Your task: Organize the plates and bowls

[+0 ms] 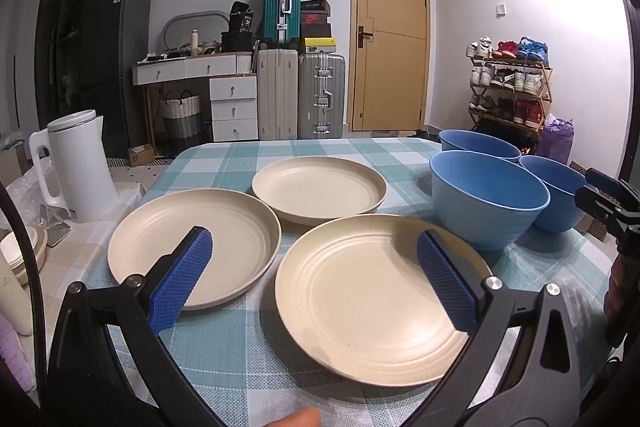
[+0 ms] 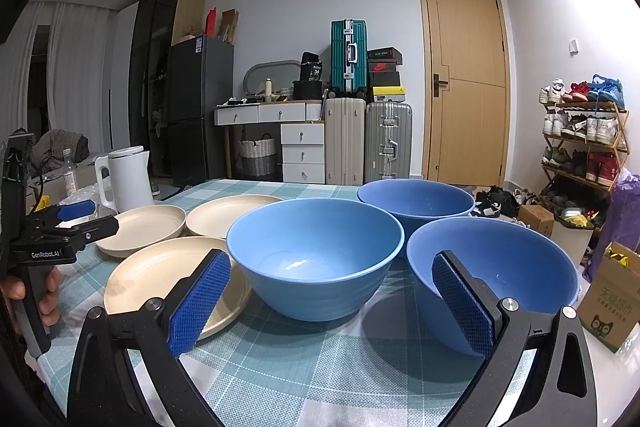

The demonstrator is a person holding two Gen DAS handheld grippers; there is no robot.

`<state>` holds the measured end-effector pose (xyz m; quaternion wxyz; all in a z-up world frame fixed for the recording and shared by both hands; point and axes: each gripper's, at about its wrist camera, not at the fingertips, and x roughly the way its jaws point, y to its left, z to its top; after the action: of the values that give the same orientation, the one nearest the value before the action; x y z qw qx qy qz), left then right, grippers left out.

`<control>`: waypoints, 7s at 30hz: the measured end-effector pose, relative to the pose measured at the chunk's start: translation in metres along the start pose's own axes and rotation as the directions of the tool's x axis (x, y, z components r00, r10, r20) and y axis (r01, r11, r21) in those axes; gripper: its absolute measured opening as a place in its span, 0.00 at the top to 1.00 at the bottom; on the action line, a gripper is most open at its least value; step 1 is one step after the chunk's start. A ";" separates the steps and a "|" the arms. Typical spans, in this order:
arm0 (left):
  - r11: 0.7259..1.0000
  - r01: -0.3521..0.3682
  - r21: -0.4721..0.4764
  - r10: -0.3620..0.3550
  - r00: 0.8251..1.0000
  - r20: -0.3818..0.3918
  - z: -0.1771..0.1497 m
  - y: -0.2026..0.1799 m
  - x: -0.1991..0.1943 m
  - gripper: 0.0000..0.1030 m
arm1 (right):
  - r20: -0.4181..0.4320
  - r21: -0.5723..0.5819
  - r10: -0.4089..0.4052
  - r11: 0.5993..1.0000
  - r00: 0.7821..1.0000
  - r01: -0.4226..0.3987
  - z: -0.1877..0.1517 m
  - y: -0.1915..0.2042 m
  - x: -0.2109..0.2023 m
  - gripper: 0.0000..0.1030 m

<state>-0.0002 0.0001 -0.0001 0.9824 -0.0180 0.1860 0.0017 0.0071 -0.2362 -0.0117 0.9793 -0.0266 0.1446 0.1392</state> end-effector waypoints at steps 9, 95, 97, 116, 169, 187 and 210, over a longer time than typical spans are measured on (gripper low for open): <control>1.000 -0.004 0.006 0.004 1.000 0.009 0.000 0.000 -0.001 0.01 | 0.001 0.000 0.000 1.000 1.000 0.000 0.000 0.000 0.000 0.00; 1.000 -0.005 0.006 0.005 1.000 0.004 0.000 0.000 0.000 0.01 | 0.002 0.000 0.000 1.000 1.000 0.000 0.000 0.000 -0.001 0.00; 1.000 -0.003 0.005 0.003 1.000 0.004 0.000 0.000 -0.001 0.01 | 0.002 0.000 0.000 1.000 1.000 0.000 0.000 0.000 0.000 0.00; 0.999 -0.036 -0.031 0.036 0.999 -0.015 -0.002 0.006 -0.003 0.01 | -0.028 0.000 -0.007 1.000 1.000 0.007 0.002 -0.001 0.004 0.00; 0.955 -0.260 -0.140 0.224 0.946 -0.233 0.059 0.121 0.024 0.01 | -0.250 0.014 0.230 0.972 0.941 -0.234 0.096 0.133 0.125 0.00; 0.931 -0.300 -0.209 0.220 0.916 -0.335 0.027 0.187 0.071 0.01 | -0.371 0.015 0.282 0.954 0.885 -0.298 0.083 0.189 0.196 0.00; 0.899 -0.321 -0.299 0.171 0.884 -0.435 -0.012 0.229 0.096 0.03 | -0.551 0.015 0.300 0.936 0.778 -0.351 0.046 0.242 0.264 0.22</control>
<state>0.0827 0.2282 -0.0548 0.8947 -0.1744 0.3792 0.1588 0.1946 0.0701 -0.0472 0.8561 -0.0830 0.4133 0.2991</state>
